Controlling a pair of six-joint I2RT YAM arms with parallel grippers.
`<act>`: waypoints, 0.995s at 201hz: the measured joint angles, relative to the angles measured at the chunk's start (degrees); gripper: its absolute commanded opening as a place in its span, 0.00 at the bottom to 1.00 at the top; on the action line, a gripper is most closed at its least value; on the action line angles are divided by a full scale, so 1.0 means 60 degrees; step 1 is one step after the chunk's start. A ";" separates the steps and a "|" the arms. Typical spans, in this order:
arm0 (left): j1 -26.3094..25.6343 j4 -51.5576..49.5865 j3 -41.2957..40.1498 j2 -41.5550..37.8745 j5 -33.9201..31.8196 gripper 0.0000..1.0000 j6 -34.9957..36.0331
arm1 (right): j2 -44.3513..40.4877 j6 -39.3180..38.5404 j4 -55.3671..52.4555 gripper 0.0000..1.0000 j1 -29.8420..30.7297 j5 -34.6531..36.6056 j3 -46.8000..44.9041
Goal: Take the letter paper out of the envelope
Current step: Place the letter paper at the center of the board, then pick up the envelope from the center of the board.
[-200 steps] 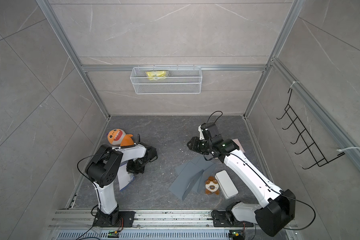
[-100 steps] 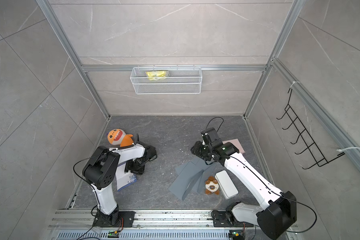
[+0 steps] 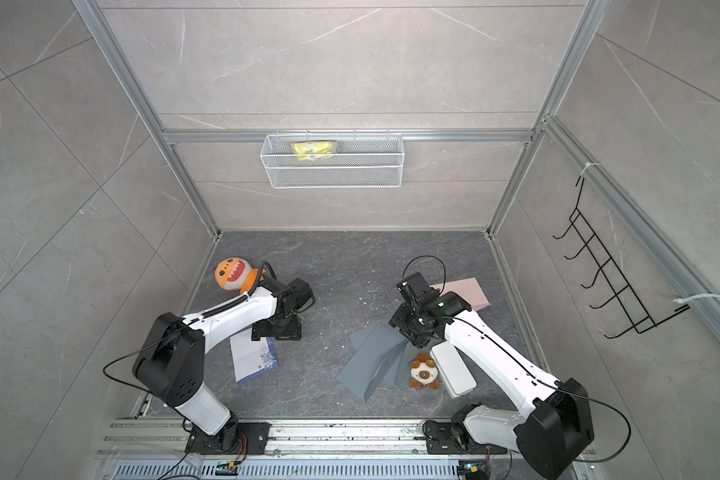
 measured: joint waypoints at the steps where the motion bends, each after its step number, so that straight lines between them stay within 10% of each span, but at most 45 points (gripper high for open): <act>1: -0.0004 0.0029 0.0000 -0.0033 0.0036 0.87 -0.0004 | 0.0025 0.0058 -0.0029 0.63 0.0044 0.0000 -0.0015; 104: -0.0270 0.6419 -0.3293 -0.2510 0.7555 0.83 -0.0251 | 0.2058 0.2157 -0.0160 0.62 0.2350 0.0441 -0.0058; 200: -0.0313 0.5905 -0.4448 -0.5158 0.9224 0.81 -0.0335 | 0.3275 0.2521 0.0561 0.57 0.2973 0.0532 -0.0382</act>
